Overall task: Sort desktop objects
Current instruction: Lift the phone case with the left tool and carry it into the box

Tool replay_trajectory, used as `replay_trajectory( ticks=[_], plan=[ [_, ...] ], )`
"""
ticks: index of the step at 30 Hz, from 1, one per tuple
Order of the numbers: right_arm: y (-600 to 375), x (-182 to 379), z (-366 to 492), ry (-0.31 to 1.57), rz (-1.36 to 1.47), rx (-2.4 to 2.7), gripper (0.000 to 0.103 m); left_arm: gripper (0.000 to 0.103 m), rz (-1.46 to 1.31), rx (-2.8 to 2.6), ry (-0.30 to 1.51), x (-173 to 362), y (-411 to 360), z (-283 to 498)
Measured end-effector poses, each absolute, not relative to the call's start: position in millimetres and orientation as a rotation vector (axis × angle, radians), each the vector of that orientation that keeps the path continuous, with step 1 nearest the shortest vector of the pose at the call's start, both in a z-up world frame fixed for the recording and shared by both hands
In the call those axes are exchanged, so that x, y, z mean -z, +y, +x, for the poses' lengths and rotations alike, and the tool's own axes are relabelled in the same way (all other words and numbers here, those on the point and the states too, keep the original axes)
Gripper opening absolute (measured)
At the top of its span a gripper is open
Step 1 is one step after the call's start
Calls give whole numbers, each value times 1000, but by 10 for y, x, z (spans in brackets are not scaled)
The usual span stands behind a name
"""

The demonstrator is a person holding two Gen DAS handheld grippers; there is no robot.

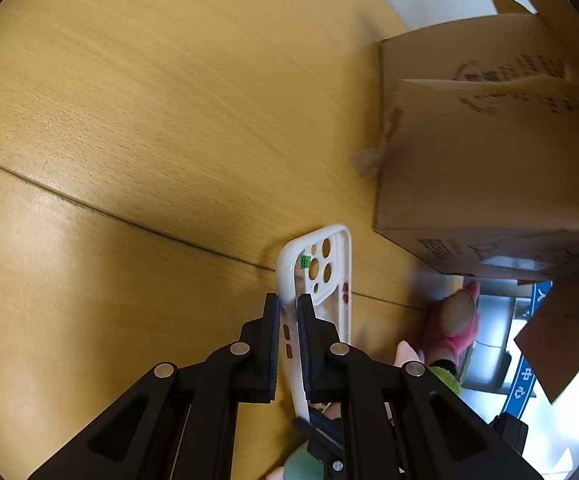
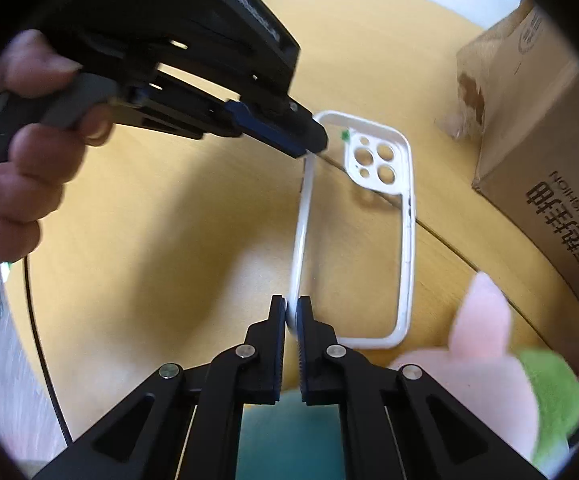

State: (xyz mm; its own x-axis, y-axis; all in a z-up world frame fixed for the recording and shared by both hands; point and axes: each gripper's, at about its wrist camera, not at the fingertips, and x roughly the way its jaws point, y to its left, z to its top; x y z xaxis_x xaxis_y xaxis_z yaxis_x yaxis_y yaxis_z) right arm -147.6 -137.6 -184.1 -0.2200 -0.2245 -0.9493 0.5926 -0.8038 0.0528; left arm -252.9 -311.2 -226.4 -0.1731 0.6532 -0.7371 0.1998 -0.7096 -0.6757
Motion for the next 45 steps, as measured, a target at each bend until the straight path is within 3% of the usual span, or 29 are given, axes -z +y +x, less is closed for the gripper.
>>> replay_trajectory(
  ticks=[5, 15, 28, 37, 45],
  plan=[
    [-1118, 1468, -1308, 344, 1461, 2073, 5, 8, -1714, -1983, -945, 1915, -3038, -2383],
    [-1306, 52, -657, 189, 1161, 2134, 5, 7, -1528, -2050, -944, 494, -2952, -1936],
    [-11, -1209, -249, 164, 729, 2215, 5, 7, -1183, -2224, -842, -1540, -2027, -1237],
    [798, -1951, -805, 166, 544, 2298, 5, 7, -1010, -2268, -698, -2424, -1216, -1790],
    [834, -2372, -2005, 161, 618, 2313, 5, 7, -1006, -2299, -617, -2910, -929, -3055]
  ],
)
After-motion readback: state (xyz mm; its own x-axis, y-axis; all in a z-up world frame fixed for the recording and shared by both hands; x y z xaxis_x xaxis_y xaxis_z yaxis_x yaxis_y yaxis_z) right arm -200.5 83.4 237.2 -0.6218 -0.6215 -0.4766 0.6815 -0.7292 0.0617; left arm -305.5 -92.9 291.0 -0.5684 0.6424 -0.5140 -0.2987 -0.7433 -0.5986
